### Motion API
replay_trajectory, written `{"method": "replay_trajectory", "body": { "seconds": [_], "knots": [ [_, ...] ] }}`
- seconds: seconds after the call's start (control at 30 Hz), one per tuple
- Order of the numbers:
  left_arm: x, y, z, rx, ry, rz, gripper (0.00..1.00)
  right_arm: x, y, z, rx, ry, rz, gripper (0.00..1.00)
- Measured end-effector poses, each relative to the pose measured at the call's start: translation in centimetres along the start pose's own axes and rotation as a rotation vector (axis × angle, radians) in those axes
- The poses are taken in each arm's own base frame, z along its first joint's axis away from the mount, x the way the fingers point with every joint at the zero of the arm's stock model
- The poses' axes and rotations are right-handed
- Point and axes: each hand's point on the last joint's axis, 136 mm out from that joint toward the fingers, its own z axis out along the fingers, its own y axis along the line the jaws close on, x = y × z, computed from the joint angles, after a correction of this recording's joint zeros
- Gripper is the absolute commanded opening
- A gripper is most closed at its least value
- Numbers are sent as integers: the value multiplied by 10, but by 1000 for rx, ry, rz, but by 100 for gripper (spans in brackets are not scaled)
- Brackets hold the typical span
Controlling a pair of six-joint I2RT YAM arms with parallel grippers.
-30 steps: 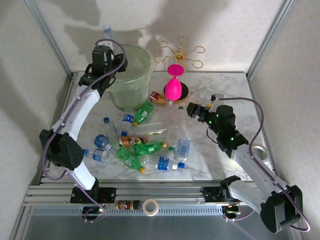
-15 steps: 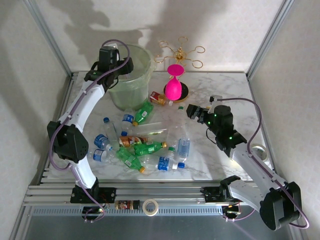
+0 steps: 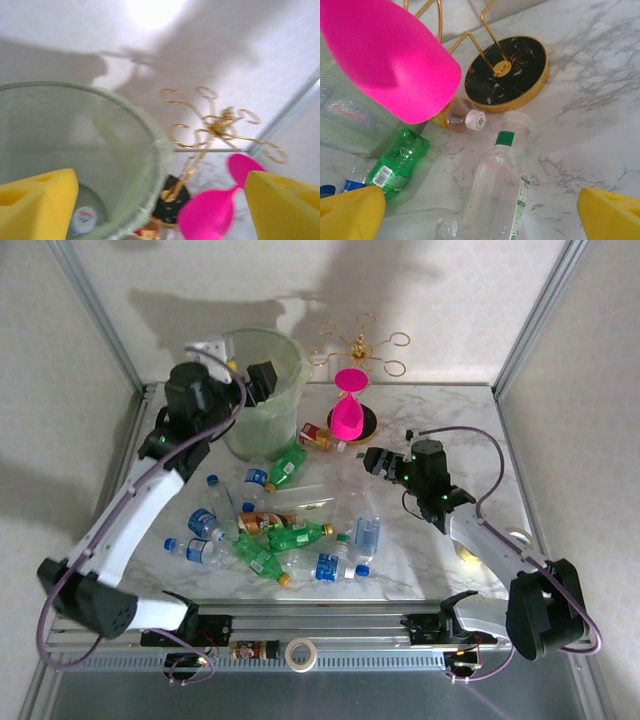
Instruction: Put the plastic bottles in the bin
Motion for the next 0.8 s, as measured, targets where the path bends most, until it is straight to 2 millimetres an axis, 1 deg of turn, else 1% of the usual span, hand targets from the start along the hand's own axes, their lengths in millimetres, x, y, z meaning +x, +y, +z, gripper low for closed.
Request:
{"method": "replay_trajectory", "body": {
  "seconds": [0.03, 0.07, 0.13, 0.23, 0.43, 0.53, 0.6, 0.7, 0.8],
  "knots": [
    [4, -6, -8, 33, -15, -9, 98, 2, 0, 5, 0, 14, 7, 99],
    [10, -10, -14, 58, -20, -13, 100, 3, 0, 9, 3, 25, 14, 99],
    [27, -17, -23, 106, -25, -33, 99, 7, -2, 19, 12, 50, 32, 99],
    [64, -19, -31, 152, -1, -74, 100, 14, -6, 32, 30, 84, 55, 97],
    [141, -9, -44, 198, 64, -188, 100, 29, -12, 60, 52, 153, 97, 93],
    [170, -15, -49, 217, 109, -204, 100, 36, -14, 73, 58, 183, 114, 91],
    [178, -23, -52, 231, 118, -201, 100, 42, -15, 79, 58, 207, 123, 90],
    [179, -32, -51, 253, 102, -201, 100, 51, -18, 88, 64, 238, 140, 88],
    [182, -31, -44, 244, 91, -202, 100, 60, -22, 97, 70, 267, 150, 87]
  ]
}}
